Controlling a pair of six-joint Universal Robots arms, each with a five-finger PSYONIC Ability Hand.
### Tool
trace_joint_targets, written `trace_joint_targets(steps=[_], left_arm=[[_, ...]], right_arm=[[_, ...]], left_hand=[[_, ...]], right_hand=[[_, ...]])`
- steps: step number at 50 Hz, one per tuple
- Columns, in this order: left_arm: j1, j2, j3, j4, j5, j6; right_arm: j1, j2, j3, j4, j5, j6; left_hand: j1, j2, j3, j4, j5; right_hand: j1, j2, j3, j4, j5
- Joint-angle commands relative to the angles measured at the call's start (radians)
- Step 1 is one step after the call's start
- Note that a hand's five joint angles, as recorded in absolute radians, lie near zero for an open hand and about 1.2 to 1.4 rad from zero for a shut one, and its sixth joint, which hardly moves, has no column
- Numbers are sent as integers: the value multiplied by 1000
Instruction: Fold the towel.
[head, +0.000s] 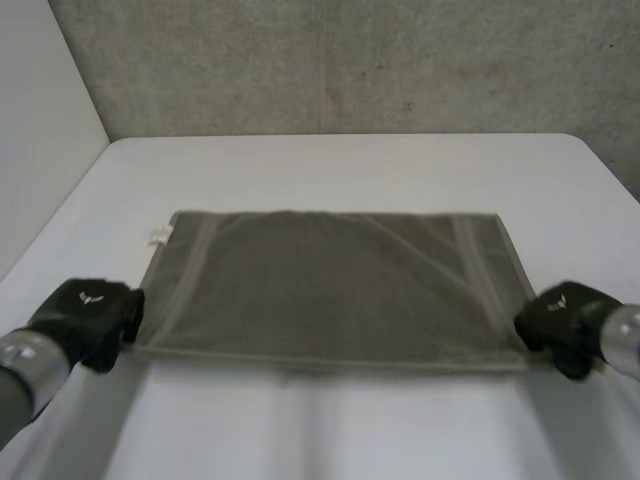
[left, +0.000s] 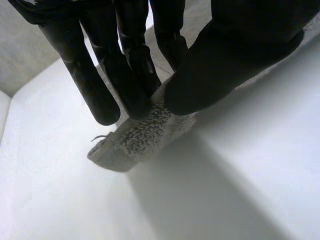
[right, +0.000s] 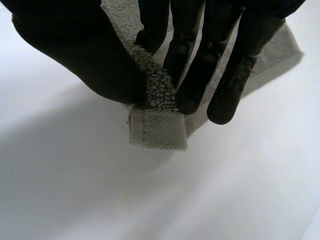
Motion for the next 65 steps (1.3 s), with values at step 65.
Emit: trace_joint_targets(steps=[65], left_arm=[[-156, -465, 517, 296, -68, -158]], right_arm=[[126, 229, -255, -553, 142, 372]], left_hand=[[-998, -1044, -1043, -1043, -1035]], right_hand=[[-1214, -1038, -1041, -1043, -1032]])
